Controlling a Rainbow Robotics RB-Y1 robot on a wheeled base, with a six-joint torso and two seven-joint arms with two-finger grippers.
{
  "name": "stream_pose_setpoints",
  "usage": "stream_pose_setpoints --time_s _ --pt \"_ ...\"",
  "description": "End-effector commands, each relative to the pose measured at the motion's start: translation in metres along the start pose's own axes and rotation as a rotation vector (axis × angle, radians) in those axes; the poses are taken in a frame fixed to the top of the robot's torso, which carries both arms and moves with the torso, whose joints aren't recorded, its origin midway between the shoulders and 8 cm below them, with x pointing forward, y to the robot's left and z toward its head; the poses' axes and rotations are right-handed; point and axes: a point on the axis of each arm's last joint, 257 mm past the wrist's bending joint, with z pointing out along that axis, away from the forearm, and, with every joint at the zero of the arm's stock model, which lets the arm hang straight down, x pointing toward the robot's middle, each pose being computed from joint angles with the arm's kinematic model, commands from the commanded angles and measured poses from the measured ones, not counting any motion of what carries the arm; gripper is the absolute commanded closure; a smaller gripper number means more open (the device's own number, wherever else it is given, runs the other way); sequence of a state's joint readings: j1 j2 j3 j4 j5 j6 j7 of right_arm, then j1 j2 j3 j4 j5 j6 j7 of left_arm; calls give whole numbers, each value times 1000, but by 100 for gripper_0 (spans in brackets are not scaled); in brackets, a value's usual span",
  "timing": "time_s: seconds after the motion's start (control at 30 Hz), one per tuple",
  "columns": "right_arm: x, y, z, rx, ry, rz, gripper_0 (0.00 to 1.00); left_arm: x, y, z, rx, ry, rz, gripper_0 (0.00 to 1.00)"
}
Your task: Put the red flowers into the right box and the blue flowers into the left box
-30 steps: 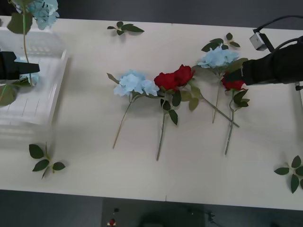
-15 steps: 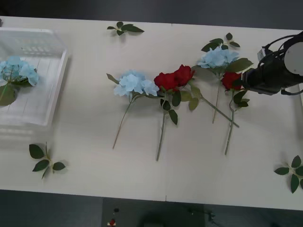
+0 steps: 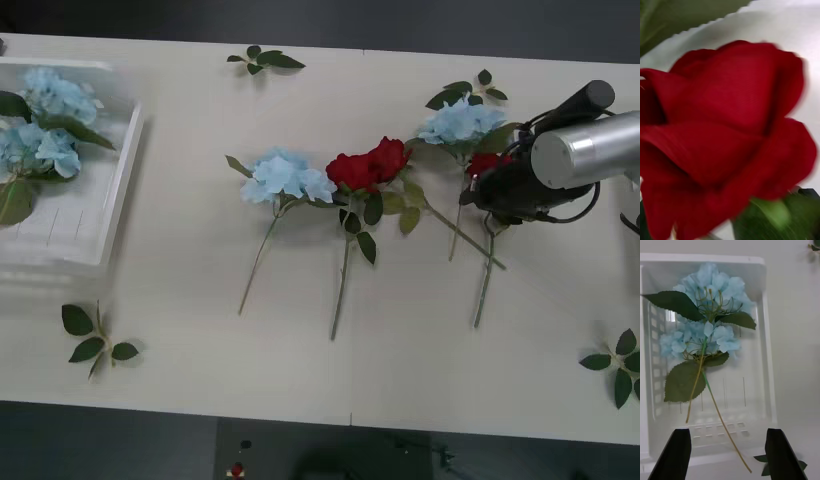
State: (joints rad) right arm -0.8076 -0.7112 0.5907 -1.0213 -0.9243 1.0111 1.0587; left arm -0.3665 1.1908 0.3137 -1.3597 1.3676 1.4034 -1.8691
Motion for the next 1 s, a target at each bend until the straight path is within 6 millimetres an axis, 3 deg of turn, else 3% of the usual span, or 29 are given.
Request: stream_pose_setpoints --time_s 0.03,0.27,0.3,0.37,0.4,0.6,0.83,1.0 --pt "-22 13 2 -31 -66 53 0 -12 -36 7 77 -33 73 4" --pt "-32 7 16 -32 -129 72 0 -26 -108 59 163 -126 172 4" --pt "-32 6 17 -27 -131 69 11 -27 -117 68 174 -139 177 4" --pt "-30 7 19 -25 -132 70 84 -24 -138 90 201 -166 179 4" --pt "-32 8 18 -26 -137 68 100 -23 -143 96 210 -171 177 3" --pt "-33 4 19 -2 -146 43 100 -6 -198 145 268 -158 222 4" --pt "-35 7 18 -7 -150 34 100 4 -254 182 296 -145 294 3" --pt "-47 12 -7 -25 -143 25 100 8 -289 204 292 -147 350 3"
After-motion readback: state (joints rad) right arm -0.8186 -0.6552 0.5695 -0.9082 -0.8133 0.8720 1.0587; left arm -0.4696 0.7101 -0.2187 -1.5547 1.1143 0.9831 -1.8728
